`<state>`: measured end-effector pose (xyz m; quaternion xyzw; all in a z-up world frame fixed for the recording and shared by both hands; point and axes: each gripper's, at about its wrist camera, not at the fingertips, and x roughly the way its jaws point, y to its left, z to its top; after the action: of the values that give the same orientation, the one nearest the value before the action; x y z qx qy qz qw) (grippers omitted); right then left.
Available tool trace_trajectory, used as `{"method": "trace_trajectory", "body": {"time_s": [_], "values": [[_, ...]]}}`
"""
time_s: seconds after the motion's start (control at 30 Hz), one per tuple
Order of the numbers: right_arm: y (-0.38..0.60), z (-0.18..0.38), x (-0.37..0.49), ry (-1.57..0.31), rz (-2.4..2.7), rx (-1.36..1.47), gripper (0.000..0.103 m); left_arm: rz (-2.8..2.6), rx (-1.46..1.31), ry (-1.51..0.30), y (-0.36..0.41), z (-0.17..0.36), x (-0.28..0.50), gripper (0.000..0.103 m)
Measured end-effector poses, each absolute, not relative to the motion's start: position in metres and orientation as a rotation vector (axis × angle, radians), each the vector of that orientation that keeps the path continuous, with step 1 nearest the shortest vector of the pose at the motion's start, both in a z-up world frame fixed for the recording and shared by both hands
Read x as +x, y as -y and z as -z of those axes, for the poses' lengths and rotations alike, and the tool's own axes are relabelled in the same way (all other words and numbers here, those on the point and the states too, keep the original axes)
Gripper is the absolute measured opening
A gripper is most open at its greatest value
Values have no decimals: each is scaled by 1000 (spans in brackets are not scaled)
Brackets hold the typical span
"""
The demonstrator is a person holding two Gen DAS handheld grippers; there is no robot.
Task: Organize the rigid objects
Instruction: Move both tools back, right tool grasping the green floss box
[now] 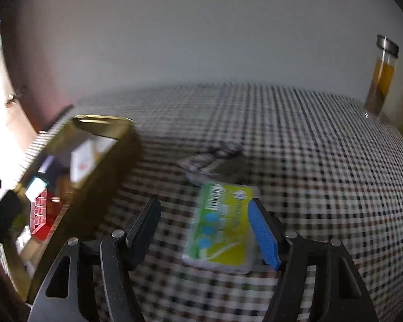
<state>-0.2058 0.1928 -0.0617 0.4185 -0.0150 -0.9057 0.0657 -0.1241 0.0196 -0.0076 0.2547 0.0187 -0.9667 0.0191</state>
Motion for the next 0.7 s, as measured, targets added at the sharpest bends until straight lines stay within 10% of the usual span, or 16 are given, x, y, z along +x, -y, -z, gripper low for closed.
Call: {"method": "trace_trajectory", "body": {"time_s": [0.7], "values": [[-188, 72, -221, -63, 2643, 1508, 69, 3003, 927, -100, -39, 9, -139, 102]]}}
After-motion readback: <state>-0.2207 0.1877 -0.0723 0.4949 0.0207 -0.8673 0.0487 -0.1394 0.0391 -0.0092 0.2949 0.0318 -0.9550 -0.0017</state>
